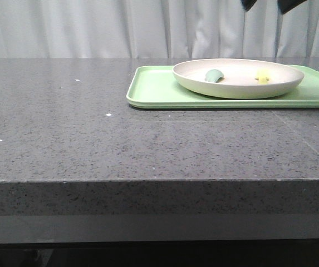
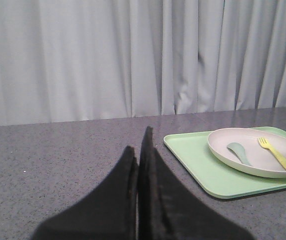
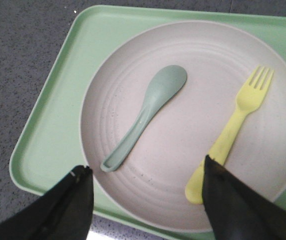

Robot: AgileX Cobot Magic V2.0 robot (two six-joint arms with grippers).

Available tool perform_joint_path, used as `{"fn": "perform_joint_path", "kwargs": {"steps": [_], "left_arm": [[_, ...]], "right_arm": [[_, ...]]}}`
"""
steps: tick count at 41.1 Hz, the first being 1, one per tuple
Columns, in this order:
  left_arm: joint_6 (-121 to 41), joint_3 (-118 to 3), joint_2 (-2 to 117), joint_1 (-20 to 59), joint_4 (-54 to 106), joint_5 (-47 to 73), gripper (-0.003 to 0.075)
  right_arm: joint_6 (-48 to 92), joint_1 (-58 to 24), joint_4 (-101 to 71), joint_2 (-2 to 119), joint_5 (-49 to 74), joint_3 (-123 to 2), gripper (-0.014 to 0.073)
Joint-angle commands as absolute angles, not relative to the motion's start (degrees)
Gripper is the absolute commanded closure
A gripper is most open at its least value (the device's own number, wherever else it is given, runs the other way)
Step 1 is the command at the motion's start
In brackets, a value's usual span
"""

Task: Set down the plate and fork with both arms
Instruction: 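Lower the right gripper onto the yellow fork and close it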

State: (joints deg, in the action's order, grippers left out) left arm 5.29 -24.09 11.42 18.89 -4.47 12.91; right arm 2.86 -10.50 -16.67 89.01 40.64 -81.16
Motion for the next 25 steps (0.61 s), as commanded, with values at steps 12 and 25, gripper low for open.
{"fn": "perform_joint_path", "kwargs": {"steps": [12,25], "left_arm": [[5.93,-25.54,11.88,18.89,-4.04,8.29,0.0738],[5.93,-25.54,11.88,18.89,-4.04,8.29,0.0738]], "right_arm": [[-12.41,-10.39,-1.77,105.46,53.72,-102.21,0.0106],[-13.71,-9.40,-1.77,111.13,54.73,-104.83,0.0106]]}}
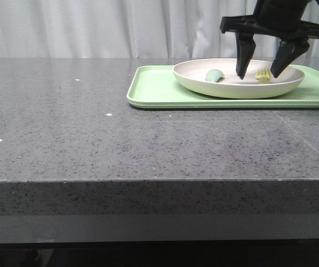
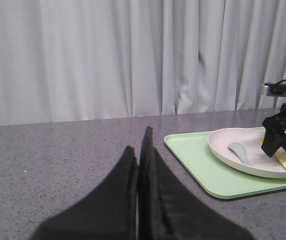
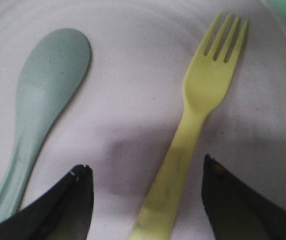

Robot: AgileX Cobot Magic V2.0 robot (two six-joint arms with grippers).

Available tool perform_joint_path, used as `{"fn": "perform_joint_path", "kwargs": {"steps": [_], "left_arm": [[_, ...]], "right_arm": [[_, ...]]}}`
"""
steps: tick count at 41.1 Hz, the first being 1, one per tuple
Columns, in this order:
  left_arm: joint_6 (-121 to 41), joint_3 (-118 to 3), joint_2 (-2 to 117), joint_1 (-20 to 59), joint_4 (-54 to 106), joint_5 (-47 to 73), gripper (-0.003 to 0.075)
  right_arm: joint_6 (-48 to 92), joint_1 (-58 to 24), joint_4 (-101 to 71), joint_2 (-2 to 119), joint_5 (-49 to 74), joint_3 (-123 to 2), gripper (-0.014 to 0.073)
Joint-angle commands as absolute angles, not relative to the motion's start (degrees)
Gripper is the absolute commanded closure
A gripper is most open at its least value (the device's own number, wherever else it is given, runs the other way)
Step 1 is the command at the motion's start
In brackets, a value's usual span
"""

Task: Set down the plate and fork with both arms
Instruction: 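Lower the right gripper onto the yellow fork and close it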

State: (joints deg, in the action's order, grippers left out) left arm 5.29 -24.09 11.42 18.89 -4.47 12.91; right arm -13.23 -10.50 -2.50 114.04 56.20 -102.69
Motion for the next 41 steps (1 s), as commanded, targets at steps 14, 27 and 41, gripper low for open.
{"fn": "perform_joint_path", "kwargs": {"steps": [14,27,41], "left_arm": [[5.93,-25.54,11.88,18.89,-4.04,8.29,0.0738],[5.93,-25.54,11.88,18.89,-4.04,8.29,0.0738],[5.93,-25.54,11.88,18.89,-4.04,8.29,0.0738]], "right_arm": [[-13.73,-8.34,-1.89,112.78,54.52,-104.83,0.0106],[-13.73,-8.40,-3.39,113.56,54.51,-104.83,0.0419],[-13.73,-8.40,-3.90,112.85,54.60,-104.83,0.0659]]}}
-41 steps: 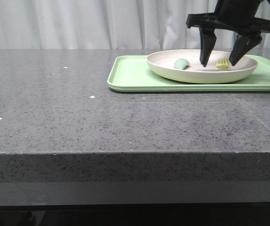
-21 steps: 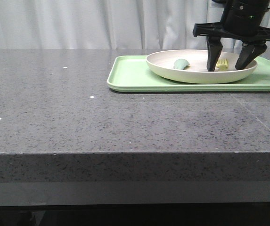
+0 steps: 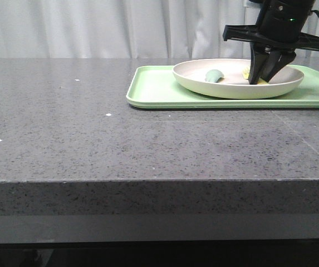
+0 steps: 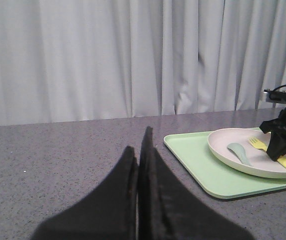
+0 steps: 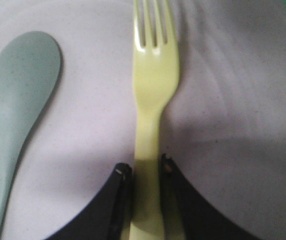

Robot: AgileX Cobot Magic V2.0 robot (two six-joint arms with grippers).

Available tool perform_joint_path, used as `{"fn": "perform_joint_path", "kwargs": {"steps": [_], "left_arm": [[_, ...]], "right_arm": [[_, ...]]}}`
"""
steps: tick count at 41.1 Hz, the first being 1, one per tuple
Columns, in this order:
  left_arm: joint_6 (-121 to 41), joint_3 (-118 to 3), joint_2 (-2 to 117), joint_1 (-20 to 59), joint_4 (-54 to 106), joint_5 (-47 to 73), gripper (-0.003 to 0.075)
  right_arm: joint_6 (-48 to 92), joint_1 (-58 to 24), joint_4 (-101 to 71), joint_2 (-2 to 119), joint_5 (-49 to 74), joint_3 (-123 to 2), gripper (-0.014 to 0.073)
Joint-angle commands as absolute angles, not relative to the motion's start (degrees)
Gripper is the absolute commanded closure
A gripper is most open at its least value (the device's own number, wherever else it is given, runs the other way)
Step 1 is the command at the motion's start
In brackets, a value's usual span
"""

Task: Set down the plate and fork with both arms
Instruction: 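Lift the yellow fork with the right gripper past the plate rim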

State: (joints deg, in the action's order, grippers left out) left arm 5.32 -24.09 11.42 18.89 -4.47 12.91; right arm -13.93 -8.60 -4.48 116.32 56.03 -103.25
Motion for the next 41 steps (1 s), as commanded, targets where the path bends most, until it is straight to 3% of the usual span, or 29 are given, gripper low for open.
{"fn": "perform_joint_path", "kwargs": {"steps": [1,41], "left_arm": [[5.93,-25.54,11.88,18.89,-4.04,8.29,0.0738],[5.93,-25.54,11.88,18.89,-4.04,8.29,0.0738]], "right_arm": [[-13.73,-8.40,-3.92,112.75,54.60,-104.83,0.0659],[-13.73,-8.16,-3.91,107.19,56.57,-108.83,0.0659]]}}
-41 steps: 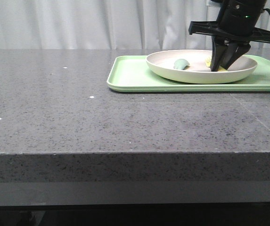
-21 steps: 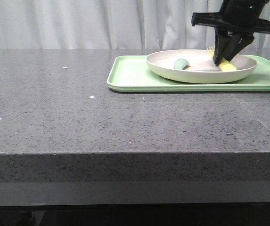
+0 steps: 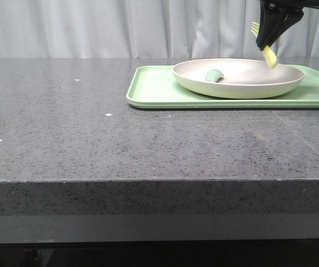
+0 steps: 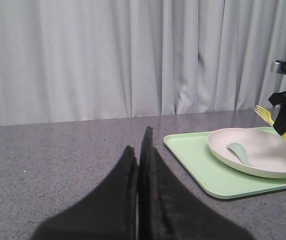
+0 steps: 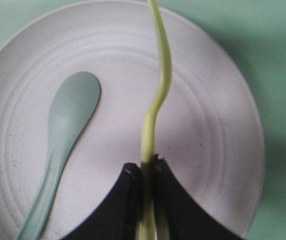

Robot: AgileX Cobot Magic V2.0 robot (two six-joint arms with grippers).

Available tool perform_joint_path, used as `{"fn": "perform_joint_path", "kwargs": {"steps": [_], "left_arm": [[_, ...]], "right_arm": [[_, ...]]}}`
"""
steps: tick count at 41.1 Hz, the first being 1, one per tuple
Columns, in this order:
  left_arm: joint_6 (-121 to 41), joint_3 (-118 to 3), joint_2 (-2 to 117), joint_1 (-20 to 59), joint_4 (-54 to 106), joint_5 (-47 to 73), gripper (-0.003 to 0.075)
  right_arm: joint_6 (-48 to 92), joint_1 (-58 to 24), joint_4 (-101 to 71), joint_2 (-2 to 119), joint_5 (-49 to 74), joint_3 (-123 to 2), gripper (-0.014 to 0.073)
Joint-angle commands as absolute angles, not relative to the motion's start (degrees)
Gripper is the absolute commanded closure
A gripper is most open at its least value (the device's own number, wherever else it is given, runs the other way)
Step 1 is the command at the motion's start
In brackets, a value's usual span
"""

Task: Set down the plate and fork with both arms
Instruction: 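Lift the yellow fork with the right gripper past the plate rim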

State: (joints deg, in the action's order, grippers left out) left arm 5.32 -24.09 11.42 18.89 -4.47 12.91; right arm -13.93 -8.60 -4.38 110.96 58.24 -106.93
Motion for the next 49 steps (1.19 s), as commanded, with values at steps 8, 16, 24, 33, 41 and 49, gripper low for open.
{"fn": "perform_joint_path", "kwargs": {"steps": [8,16,24,33,41,49], "left_arm": [[5.93,-25.54,11.88,18.89,-4.04,8.29,0.0738],[5.93,-25.54,11.88,18.89,-4.04,8.29,0.0738],[5.93,-25.54,11.88,18.89,-4.04,8.29,0.0738],[5.93,-25.54,11.88,18.89,-4.04,8.29,0.0738],[5.93,-25.54,11.88,18.89,-4.04,8.29,0.0738],[5.93,-25.54,11.88,18.89,-4.04,8.29,0.0738]], "right_arm": [[-13.37,-6.24,-3.24,106.59,57.76,-108.89,0.0659],[-9.38,-1.93,-2.98,106.24,59.91,-108.89,0.0659],[-4.71,1.99,-2.79,106.85,61.09,-108.89,0.0659],[-2.41,4.26,-2.68,110.90,62.25,-108.83,0.0659],[-1.41,4.26,-2.68,113.64,62.32,-108.83,0.0654],[-1.36,4.26,-2.68,113.96,62.38,-108.88,0.0477]]}}
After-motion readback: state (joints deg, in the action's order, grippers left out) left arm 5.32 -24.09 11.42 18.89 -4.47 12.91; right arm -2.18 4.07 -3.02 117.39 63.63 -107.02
